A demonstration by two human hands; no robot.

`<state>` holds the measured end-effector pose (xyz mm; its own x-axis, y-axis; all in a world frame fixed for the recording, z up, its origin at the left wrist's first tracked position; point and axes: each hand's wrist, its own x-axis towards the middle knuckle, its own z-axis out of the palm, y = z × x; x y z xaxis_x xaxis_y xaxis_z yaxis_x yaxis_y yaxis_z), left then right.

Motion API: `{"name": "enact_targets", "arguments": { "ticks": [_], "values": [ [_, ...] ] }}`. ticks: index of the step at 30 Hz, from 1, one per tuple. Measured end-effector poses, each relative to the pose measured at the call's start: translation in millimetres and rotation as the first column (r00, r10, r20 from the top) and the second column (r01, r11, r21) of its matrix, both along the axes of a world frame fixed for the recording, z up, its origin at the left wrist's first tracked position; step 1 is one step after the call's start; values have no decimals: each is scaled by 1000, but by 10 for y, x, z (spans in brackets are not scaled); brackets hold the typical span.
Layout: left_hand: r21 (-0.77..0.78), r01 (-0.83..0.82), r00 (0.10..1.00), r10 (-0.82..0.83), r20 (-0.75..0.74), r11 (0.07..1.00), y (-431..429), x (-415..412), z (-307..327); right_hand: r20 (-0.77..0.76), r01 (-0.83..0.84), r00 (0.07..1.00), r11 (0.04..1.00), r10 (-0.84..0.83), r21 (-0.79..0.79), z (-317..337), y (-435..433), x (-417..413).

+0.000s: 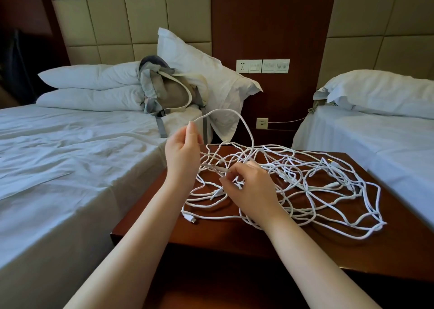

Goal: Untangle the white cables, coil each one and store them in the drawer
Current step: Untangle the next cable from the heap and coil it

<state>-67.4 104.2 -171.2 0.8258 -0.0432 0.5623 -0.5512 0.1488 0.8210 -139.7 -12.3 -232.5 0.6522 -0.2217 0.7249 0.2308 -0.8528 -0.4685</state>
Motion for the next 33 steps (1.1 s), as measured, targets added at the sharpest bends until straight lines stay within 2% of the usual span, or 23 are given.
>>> {"name": "enact_targets", "arguments": {
  "ticks": [3,6,8,10,12,14,16,18,21,23,24,27,29,31,33],
  "values": [
    [55,-152,978,143,149,987,75,61,-53,84,-102,992,994,99,33,50,18,-55],
    [86,-142,985,132,107,986,144,147,-110,168,-35,986,995,19,95,65,-24,-61],
    [70,-77,997,75,33,995,164,178,-102,160,127,979,992,-125,-4,47,-67,-39],
    [60,-27,999,28,-15,998,159,153,-40,111,187,979,966,-169,-178,50,-35,-21],
    [77,23,999,-21,-35,997,146,112,38,1,142,988,910,-153,-390,96,64,2],
    [89,97,994,-93,-51,991,128,80,91,-176,44,974,877,-144,-478,134,161,13],
    [99,168,984,-161,-78,981,117,58,116,-252,25,957,905,-144,-424,126,152,23],
    [108,215,974,-205,-98,971,106,41,114,-262,-2,962,954,-81,-300,100,69,-6],
    [105,245,965,-233,-117,964,89,18,98,-181,-59,982,995,45,-76,94,-84,-86],
    [99,263,960,-249,-127,960,71,-2,93,-74,-148,985,984,155,95,148,-115,-141],
    [95,272,957,-259,-131,958,56,-18,96,-40,-185,981,974,192,132,171,-110,-158],
    [50,327,935,-315,-163,944,-2,-91,116,-103,-158,982,987,160,21,148,-83,-131],
    [-9,379,909,-375,-182,925,-33,-133,138,-82,-144,987,988,140,-49,106,-60,-99],
    [-52,435,885,-438,-160,899,-40,-146,149,-18,-177,984,984,176,-29,105,-47,-90],
    [-7,460,881,-458,-119,888,-26,-150,133,-7,-219,976,973,220,72,133,-36,-111]
  ]
}}
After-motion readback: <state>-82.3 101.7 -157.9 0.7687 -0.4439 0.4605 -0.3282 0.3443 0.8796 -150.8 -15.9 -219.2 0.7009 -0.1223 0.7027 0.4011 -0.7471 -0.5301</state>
